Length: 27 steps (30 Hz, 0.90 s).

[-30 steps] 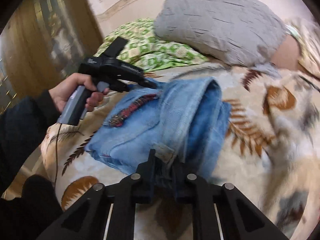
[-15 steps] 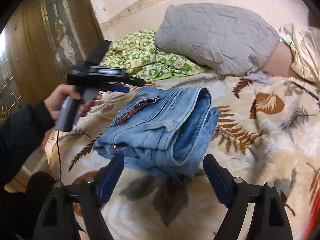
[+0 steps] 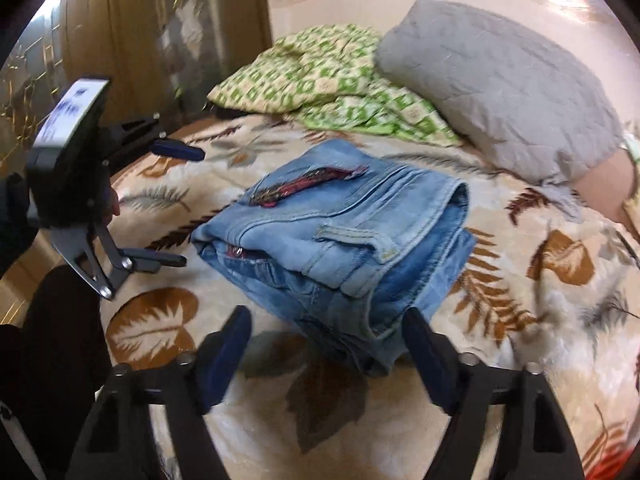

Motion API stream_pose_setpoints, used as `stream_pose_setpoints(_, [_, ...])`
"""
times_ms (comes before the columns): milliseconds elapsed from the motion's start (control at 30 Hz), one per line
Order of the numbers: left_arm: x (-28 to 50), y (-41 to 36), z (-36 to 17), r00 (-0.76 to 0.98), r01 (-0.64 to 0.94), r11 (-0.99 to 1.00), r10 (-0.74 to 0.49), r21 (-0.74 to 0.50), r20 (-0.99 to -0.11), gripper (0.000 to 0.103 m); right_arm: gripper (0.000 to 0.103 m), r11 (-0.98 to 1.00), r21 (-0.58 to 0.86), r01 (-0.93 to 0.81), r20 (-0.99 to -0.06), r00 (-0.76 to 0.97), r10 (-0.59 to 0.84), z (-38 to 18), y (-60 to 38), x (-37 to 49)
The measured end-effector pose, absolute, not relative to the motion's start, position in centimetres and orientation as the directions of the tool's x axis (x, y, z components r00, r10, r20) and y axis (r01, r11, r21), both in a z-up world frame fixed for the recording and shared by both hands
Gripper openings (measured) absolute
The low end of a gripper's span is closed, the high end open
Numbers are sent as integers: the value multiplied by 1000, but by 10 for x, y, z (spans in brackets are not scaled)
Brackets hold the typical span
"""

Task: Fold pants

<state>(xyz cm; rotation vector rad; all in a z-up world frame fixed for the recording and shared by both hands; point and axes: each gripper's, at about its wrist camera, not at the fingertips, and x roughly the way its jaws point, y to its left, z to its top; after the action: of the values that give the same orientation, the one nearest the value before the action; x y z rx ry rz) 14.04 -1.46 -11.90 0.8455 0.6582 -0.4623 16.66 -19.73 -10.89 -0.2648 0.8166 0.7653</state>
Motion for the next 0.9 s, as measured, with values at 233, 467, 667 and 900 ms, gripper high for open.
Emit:
stream_pose_setpoints(233, [156,-28,-149,695,640,504,-58,580,-717,28,32,714,51,-698,-772,426,471,-126,-188,181])
stream_pose_setpoints(467, [160,-22,-156,683,650,511,-70,562,-727,20,15,741,63,-668,-763,446,467,-128,-204,186])
stream_pose_setpoints(667, [160,-27,-162,687,646,504,-56,574,-724,20,14,766,88,-637,-761,453,464,-133,-213,186])
stream_pose_setpoints(900, [147,-22,-144,716,587,562,-24,582,-698,68,61,810,100,-579,-788,451,419,-123,-219,180])
